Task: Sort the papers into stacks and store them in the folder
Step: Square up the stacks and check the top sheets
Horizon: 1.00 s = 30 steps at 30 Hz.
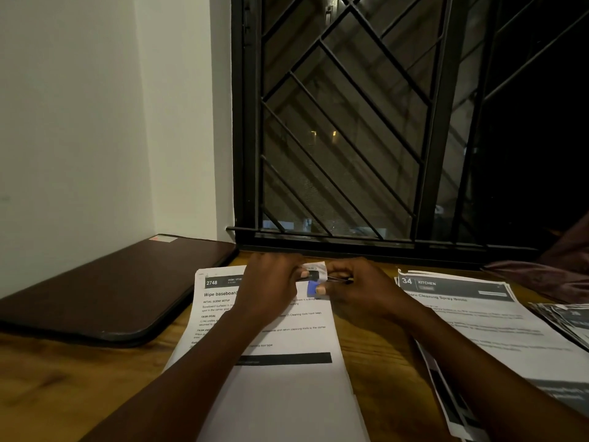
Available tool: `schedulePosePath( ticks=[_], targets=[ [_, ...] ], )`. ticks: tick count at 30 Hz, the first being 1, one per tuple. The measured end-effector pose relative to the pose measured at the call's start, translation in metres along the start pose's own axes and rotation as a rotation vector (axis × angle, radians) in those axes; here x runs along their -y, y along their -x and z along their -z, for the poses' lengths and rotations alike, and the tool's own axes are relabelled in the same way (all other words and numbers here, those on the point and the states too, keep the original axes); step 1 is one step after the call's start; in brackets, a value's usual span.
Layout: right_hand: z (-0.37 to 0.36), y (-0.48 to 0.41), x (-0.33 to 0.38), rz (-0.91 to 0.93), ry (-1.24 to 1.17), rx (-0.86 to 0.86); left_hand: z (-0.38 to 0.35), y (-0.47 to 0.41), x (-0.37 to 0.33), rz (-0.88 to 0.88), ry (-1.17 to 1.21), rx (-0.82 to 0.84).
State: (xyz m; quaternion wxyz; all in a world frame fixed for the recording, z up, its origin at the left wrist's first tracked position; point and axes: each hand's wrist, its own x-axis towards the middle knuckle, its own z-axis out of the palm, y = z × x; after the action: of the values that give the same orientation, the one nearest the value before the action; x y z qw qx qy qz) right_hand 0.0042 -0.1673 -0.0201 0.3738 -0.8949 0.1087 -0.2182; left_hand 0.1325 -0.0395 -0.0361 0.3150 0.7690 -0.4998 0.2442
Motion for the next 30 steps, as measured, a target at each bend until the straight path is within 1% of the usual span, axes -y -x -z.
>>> schedulePosePath(
  ticks=[4,9,15,23,27,28,30],
  targets=[
    [0.000,0.001,0.001,0.008,0.006,-0.010,-0.001,0.001,-0.002,0.028,-0.011,0.045],
    [-0.002,0.001,0.002,0.011,0.063,-0.043,0.000,0.001,-0.004,0.005,-0.008,0.016],
    [-0.004,0.001,0.001,0.001,0.084,-0.045,0.002,0.000,-0.005,0.011,-0.025,0.065],
    [-0.011,0.003,0.002,-0.003,0.031,-0.044,0.003,0.000,-0.006,0.012,0.016,0.055],
    [-0.014,0.002,-0.001,-0.024,0.121,-0.061,0.007,-0.003,-0.005,-0.021,0.095,0.056],
    [-0.015,0.002,-0.001,-0.009,0.148,-0.064,0.009,-0.004,-0.004,-0.035,0.130,0.082],
    [-0.017,0.002,-0.004,0.033,0.193,-0.081,0.012,-0.006,-0.001,-0.043,0.172,0.224]
  ],
)
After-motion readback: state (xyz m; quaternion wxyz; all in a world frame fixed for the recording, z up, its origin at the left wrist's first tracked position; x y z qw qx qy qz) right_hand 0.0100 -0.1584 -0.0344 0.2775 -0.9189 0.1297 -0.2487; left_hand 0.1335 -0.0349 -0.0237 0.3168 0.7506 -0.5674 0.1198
